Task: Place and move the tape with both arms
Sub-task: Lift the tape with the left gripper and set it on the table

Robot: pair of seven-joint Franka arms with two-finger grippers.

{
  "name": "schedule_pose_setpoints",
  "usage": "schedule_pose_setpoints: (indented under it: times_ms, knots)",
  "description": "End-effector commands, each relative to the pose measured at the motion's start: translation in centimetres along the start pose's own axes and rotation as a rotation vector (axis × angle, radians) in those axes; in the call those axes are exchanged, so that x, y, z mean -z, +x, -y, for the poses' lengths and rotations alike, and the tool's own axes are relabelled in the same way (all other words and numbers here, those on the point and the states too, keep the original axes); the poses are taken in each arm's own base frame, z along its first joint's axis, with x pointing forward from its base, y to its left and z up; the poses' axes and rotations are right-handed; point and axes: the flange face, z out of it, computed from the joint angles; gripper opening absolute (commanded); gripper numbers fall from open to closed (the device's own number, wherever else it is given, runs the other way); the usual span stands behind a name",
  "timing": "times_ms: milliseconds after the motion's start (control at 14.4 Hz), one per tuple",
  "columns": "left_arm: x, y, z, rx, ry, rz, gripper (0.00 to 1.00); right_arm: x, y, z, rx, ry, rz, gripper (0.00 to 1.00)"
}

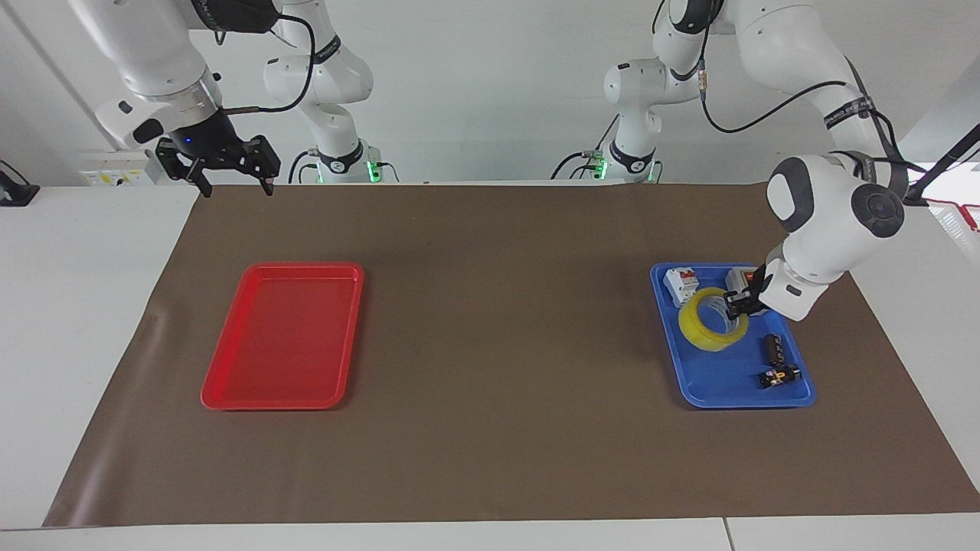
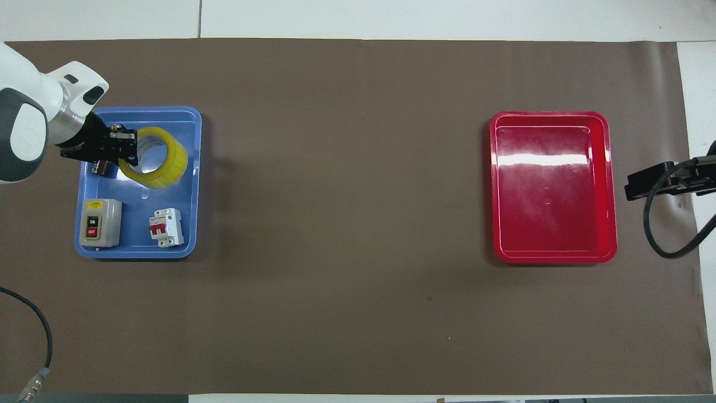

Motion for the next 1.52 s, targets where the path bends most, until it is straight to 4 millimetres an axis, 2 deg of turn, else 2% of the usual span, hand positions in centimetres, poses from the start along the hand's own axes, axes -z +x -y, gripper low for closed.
schedule_pose_setpoints:
  times_ms: [0, 139, 208, 277, 416, 485, 624, 693, 762, 832, 970, 1040, 1109, 1178, 1317, 1386, 1455]
  knots:
    - [1.7, 0.0, -10.6, 0.113, 0.005, 0.006, 0.00, 0.0, 0.0, -0.4, 0.012, -0.002, -0.011, 1.00]
    - [1.7, -2.4, -18.1, 0.146, -0.026, -0.053, 0.00, -0.1, 0.0, -0.4, 0.011, -0.001, -0.009, 1.00]
    - [1.0, -3.8, -21.3, 0.167, -0.041, -0.064, 0.00, -0.1, 0.0, -0.4, 0.011, -0.001, -0.009, 1.00]
    - [0.1, -4.7, -23.6, 0.196, -0.054, -0.082, 0.00, 0.0, 0.0, -0.4, 0.011, -0.002, -0.011, 1.00]
    - [-2.4, -7.0, -28.4, 0.209, -0.077, -0.112, 0.00, -0.1, 0.0, -0.4, 0.009, -0.001, -0.009, 1.00]
    - [-5.2, -7.9, -30.9, 0.213, -0.075, -0.111, 0.00, -0.1, 0.0, -0.4, 0.009, -0.001, -0.008, 1.00]
    - [-9.0, -8.3, -31.8, 0.226, -0.073, -0.110, 0.00, -0.3, -0.1, -0.4, 0.008, -0.001, -0.005, 1.00]
    - [-10.9, -9.5, -32.6, 0.230, -0.075, -0.113, 0.00, -0.4, -0.1, -0.4, 0.008, 0.000, -0.002, 1.00]
    - [-11.9, -10.6, -33.5, 0.230, -0.079, -0.118, 0.00, -0.3, -0.1, -0.4, 0.011, 0.000, -0.001, 1.00]
    - [-12.4, -10.8, -33.7, 0.232, -0.075, -0.116, 0.00, -0.3, -0.1, -0.4, 0.011, 0.000, 0.002, 1.00]
    - [-12.6, -11.2, -34.1, 0.227, -0.072, -0.113, 0.00, -0.4, -0.4, -0.5, 0.011, 0.001, 0.017, 1.00]
    - [-12.6, -11.1, -34.0, 0.229, -0.072, -0.113, 0.09, -0.6, -0.7, -0.2, 0.015, 0.001, 0.032, 1.00]
    - [-12.6, -11.1, -34.0, 0.229, -0.071, -0.112, 0.64, -0.9, -0.8, -0.3, 0.017, 0.001, 0.028, 1.00]
    - [-12.4, -11.1, -33.9, 0.229, -0.064, -0.113, 1.00, -0.8, -0.4, -0.6, 0.015, 0.004, 0.000, 1.00]
    - [-11.7, -10.6, -33.2, 0.238, -0.048, -0.109, 1.00, -0.9, -0.2, -0.8, 0.007, 0.005, 0.005, 1.00]
    - [-10.6, -10.0, -32.2, 0.255, -0.038, -0.104, 1.00, -1.0, 0.4, -1.1, 0.000, 0.009, 0.012, 1.00]
    - [-8.5, -9.0, -30.2, 0.280, -0.030, -0.112, 1.00, -1.0, 1.6, -1.1, 0.000, 0.011, 0.014, 1.00]
